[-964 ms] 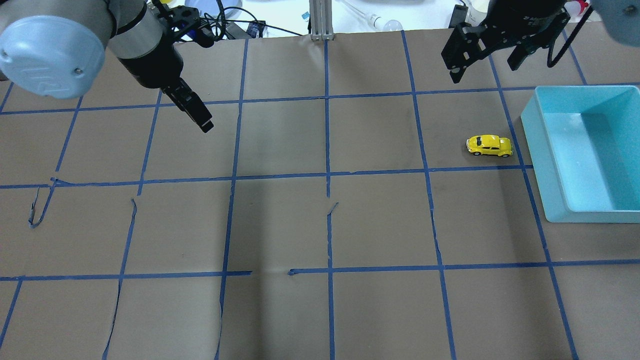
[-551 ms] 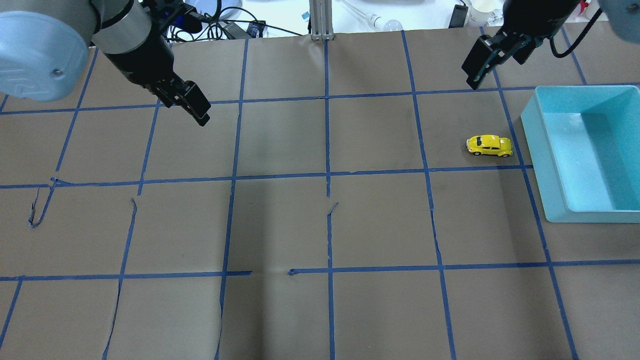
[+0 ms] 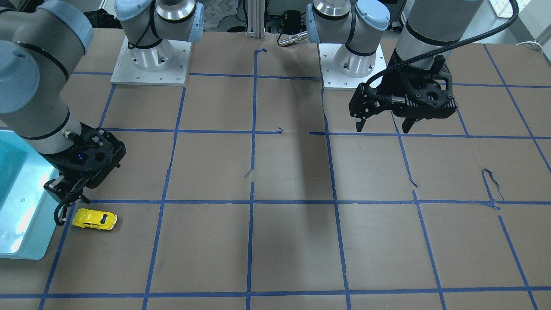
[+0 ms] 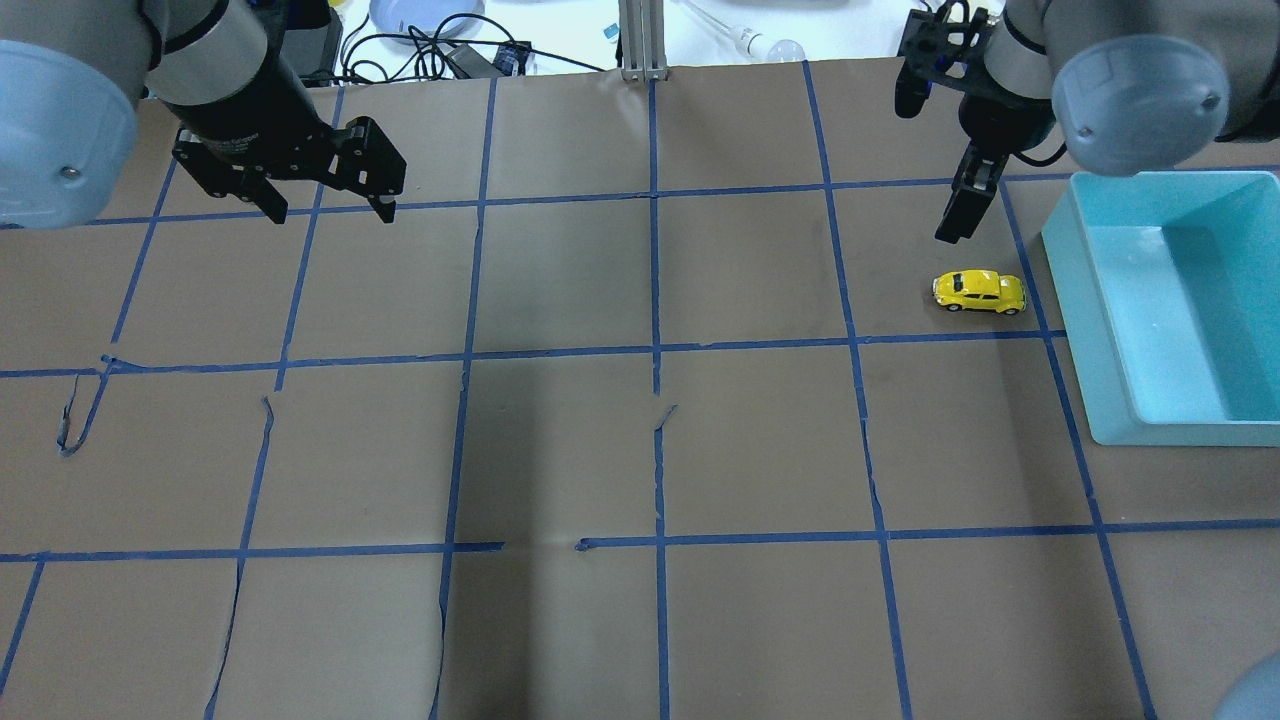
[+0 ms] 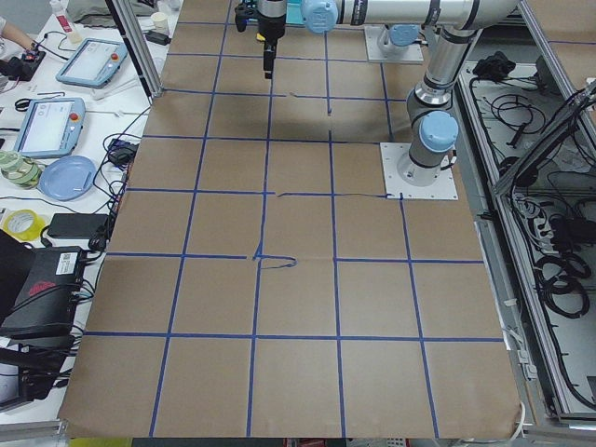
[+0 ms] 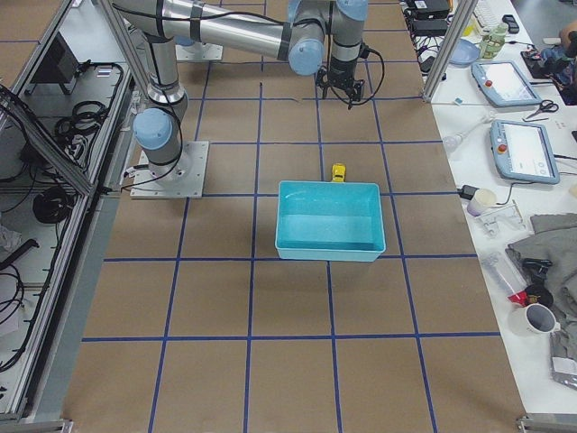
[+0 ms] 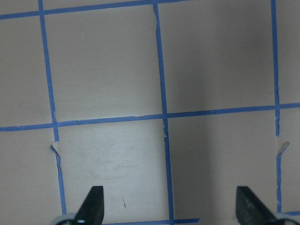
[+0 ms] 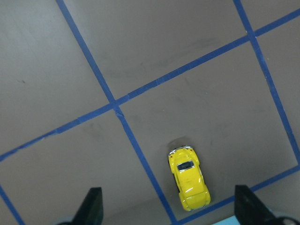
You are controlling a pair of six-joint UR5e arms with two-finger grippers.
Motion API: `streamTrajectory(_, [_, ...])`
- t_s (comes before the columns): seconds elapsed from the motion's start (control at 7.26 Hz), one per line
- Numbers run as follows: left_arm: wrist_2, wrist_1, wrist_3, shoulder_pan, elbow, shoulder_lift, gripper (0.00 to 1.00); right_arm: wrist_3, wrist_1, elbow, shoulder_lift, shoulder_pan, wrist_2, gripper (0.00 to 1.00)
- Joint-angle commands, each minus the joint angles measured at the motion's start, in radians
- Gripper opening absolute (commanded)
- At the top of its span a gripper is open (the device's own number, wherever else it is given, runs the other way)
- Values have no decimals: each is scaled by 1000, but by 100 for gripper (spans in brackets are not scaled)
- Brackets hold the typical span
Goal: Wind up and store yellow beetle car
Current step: 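Lower the right gripper onto the car while the left arm lifts away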
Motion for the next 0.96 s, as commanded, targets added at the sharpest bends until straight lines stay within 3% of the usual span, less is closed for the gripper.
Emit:
streamTrajectory(0.0, [-3,9,-34,-2,-1,7,100,-196,-119,99,44,-80,-5,100])
streamTrajectory(0.28, [2,9,-32,-2,0,10,100,-286,-300,153,107,-107,-7,100])
streamTrajectory(0.83, [-3,9,-28,-4,0,9,100,-366,-342,164,196,-136,4,100])
